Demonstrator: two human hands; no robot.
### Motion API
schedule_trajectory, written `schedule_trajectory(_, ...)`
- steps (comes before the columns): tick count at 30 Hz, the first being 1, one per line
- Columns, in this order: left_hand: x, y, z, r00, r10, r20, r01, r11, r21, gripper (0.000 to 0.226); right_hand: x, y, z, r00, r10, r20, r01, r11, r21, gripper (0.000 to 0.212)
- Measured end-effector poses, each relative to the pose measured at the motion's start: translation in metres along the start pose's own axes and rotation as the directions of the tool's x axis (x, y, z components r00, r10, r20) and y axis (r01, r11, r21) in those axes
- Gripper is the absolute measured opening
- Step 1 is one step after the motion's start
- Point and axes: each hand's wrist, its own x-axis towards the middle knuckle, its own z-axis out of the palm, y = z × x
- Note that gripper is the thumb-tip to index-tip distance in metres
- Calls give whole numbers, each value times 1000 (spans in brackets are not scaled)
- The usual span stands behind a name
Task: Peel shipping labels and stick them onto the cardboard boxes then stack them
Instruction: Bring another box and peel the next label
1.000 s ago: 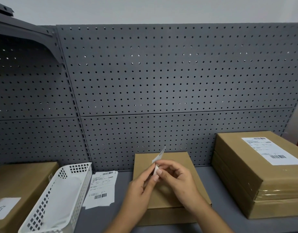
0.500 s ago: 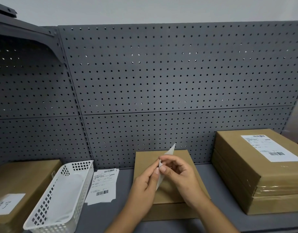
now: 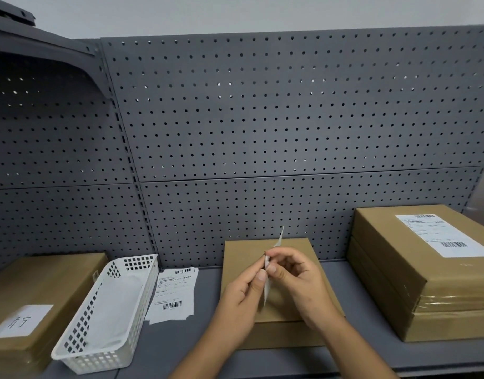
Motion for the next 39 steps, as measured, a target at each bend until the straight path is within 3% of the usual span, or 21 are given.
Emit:
schedule_trajectory(9, -1, -2, 5, 996, -85, -9, 84, 995, -60, 42, -3, -2, -2, 1000, -17, -12, 17, 1000, -24, 21)
schedule_trajectory(39, -5, 28, 3, 999, 36, 38, -32, 993, -116, 36, -7, -19, 3, 999, -8, -44, 11, 998, 58, 19)
